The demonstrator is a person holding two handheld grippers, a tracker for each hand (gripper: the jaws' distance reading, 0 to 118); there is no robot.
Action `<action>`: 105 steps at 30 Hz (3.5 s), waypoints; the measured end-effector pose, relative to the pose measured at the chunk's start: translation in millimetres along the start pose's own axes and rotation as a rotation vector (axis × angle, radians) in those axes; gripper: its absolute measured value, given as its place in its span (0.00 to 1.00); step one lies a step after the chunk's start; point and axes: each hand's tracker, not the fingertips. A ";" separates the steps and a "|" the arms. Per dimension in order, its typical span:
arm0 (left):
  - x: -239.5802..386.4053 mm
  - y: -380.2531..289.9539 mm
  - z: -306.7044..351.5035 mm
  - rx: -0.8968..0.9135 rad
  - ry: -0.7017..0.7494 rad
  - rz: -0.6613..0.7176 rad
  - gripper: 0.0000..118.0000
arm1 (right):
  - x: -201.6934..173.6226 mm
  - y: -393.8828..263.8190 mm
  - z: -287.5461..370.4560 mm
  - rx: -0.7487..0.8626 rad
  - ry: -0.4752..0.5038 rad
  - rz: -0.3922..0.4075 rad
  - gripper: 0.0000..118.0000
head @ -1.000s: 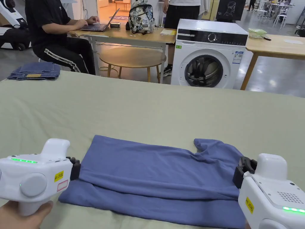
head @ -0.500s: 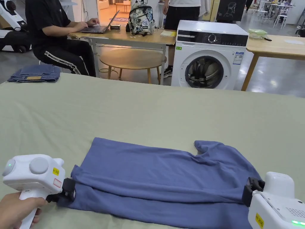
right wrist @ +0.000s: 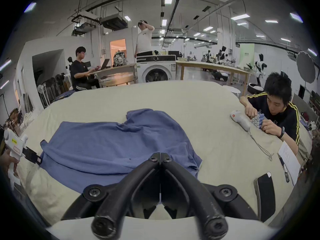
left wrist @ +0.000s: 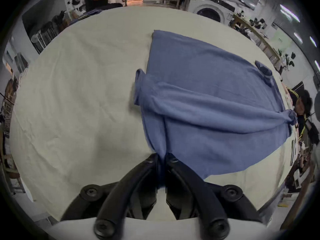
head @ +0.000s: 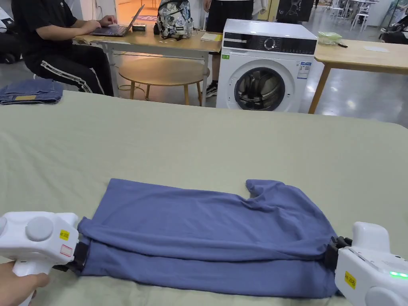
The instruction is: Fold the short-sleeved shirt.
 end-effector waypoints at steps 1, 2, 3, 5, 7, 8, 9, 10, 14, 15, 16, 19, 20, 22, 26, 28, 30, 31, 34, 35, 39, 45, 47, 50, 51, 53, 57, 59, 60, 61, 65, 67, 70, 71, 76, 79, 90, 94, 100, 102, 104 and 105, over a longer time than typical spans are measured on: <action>-1.6 -1.1 4.3 0.015 -0.008 0.009 0.02 | 8.0 3.4 -2.7 -0.032 0.001 0.002 0.00; -3.0 -2.0 8.4 0.030 -0.016 0.013 0.02 | 14.8 5.2 -6.9 -0.079 -0.003 0.008 0.00; 7.8 -10.6 22.0 0.041 -0.022 0.015 0.02 | 22.9 7.9 -10.9 -0.108 -0.006 0.003 0.00; 7.8 -13.3 30.4 0.069 -0.026 0.016 0.02 | 38.0 12.0 -23.9 -0.187 -0.002 0.021 0.00; -5.0 -7.9 28.4 0.080 -0.031 0.020 0.02 | 51.8 11.8 -41.5 -0.250 -0.005 0.024 0.09; -6.0 -8.6 29.9 0.087 -0.035 0.021 0.02 | 55.5 11.2 -49.4 -0.296 -0.003 0.033 0.23; -6.9 -9.0 31.0 0.095 -0.037 0.023 0.02 | 59.5 9.2 -57.1 -0.326 0.008 0.025 0.39; -6.1 -9.9 31.8 0.094 -0.039 0.023 0.02 | 58.5 8.2 -59.9 -0.357 0.008 0.036 0.55; -3.2 -12.7 30.2 0.094 -0.033 0.016 0.02 | 56.4 -10.2 -92.7 -0.484 0.037 0.086 0.58; 3.6 -16.6 33.0 0.092 -0.029 0.015 0.02 | 53.4 -17.1 -99.3 -0.532 0.011 0.095 0.58; 3.9 -17.4 32.5 0.090 -0.028 0.015 0.02 | 51.0 -22.7 -103.0 -0.564 0.003 0.103 0.56; 2.8 -19.8 31.1 0.084 -0.032 0.022 0.02 | 37.8 -34.6 -90.6 -0.516 -0.004 0.121 0.36; 2.8 -20.9 30.8 0.083 -0.032 0.022 0.02 | 35.4 -34.5 -87.3 -0.505 -0.002 0.130 0.22; 2.9 -22.2 30.3 0.081 -0.035 0.021 0.02 | 34.3 -34.7 -86.5 -0.524 0.067 0.073 0.04; 2.3 -23.5 35.0 0.093 -0.043 0.024 0.02 | 31.5 -29.3 -74.8 -0.501 0.018 0.099 0.03; 0.9 -21.9 42.2 0.118 -0.049 0.024 0.02 | 34.5 -21.0 -64.1 -0.472 0.029 0.072 0.03; 1.8 -19.9 53.3 0.142 -0.065 0.024 0.02 | 33.4 -7.5 -48.4 -0.444 0.028 0.078 0.03; 4.6 -19.2 62.3 0.162 -0.067 0.021 0.02 | 32.7 -0.5 -41.0 -0.431 0.030 0.085 0.03; 8.4 -16.6 85.3 0.215 -0.086 0.011 0.02 | 27.6 20.5 -18.5 -0.402 0.036 0.094 0.03; 5.9 -14.0 91.4 0.234 -0.088 0.007 0.02 | 25.5 26.9 -10.6 -0.392 0.032 0.103 0.03; 3.0 -20.4 114.2 0.258 -0.076 -0.004 0.01 | 31.1 37.3 6.4 -0.345 0.020 0.121 0.03; -15.8 -59.0 119.3 0.240 -0.092 0.025 0.01 | 41.4 16.9 41.4 -0.362 0.043 0.111 0.03; -18.4 -77.0 112.6 0.214 -0.087 0.026 0.01 | 45.6 -1.3 45.8 -0.390 0.044 0.113 0.03; -22.1 -106.2 98.8 0.174 -0.081 0.039 0.01 | 43.3 -32.0 58.5 -0.428 0.029 0.125 0.03; -21.9 -116.6 93.1 0.163 -0.080 0.041 0.01 | 42.8 -44.0 60.0 -0.437 0.025 0.131 0.03; -22.3 -130.0 81.3 0.134 -0.071 0.047 0.01 | 43.0 -63.3 56.8 -0.477 0.012 0.152 0.03; -15.6 -148.4 57.2 0.087 -0.042 0.039 0.01 | 47.3 -98.5 35.3 -0.525 -0.025 0.143 0.03; -17.9 -149.6 44.1 0.068 -0.025 0.038 0.01 | 49.1 -108.1 26.8 -0.543 -0.028 0.122 0.03; -19.4 -149.6 42.9 0.075 -0.027 0.047 0.01 | 49.3 -111.5 23.9 -0.540 -0.028 0.120 0.03; -20.3 -148.9 43.0 0.076 -0.029 0.058 0.01 | 49.2 -113.5 22.9 -0.530 -0.029 0.114 0.03; -16.6 -145.4 54.3 0.073 -0.040 0.063 0.01 | 43.9 -105.9 33.3 -0.502 -0.034 0.114 0.06; -14.3 -140.7 64.0 0.082 -0.047 0.067 0.01 | 49.2 -96.8 34.1 -0.482 -0.062 0.104 0.20; -2.7 -130.2 81.3 0.147 -0.027 0.050 0.14 | 41.4 -70.0 51.0 -0.368 -0.079 0.111 0.55; 1.4 -125.3 87.9 0.183 -0.025 0.039 0.22 | 37.7 -60.8 53.9 -0.326 -0.076 0.106 0.56; 28.9 -99.1 111.9 0.365 -0.084 -0.004 0.30 | 9.1 -25.5 59.1 -0.075 -0.013 0.086 0.56; 50.0 -89.6 120.6 0.486 -0.048 -0.065 0.30 | -13.3 -10.4 62.8 0.063 0.024 0.056 0.55; 103.7 -77.3 140.2 0.799 0.056 -0.150 0.00 | -71.8 12.0 60.1 0.237 0.077 0.018 0.00; 103.2 -60.5 135.2 0.782 0.064 -0.154 0.00 | -81.2 15.4 59.9 0.257 0.105 0.018 0.00; 68.8 -3.9 110.8 0.613 0.002 -0.062 0.00 | -88.9 19.1 50.9 0.278 0.101 0.073 0.00; 53.5 21.8 95.8 0.498 -0.020 -0.025 0.00 | -87.2 20.2 41.9 0.246 0.122 0.064 0.00; 46.2 44.3 84.0 0.396 -0.059 0.011 0.00 | -86.6 18.7 33.6 0.226 0.110 0.070 0.00; 39.3 56.5 74.3 0.356 -0.047 0.027 0.00 | -85.4 17.6 28.5 0.213 0.105 0.076 0.00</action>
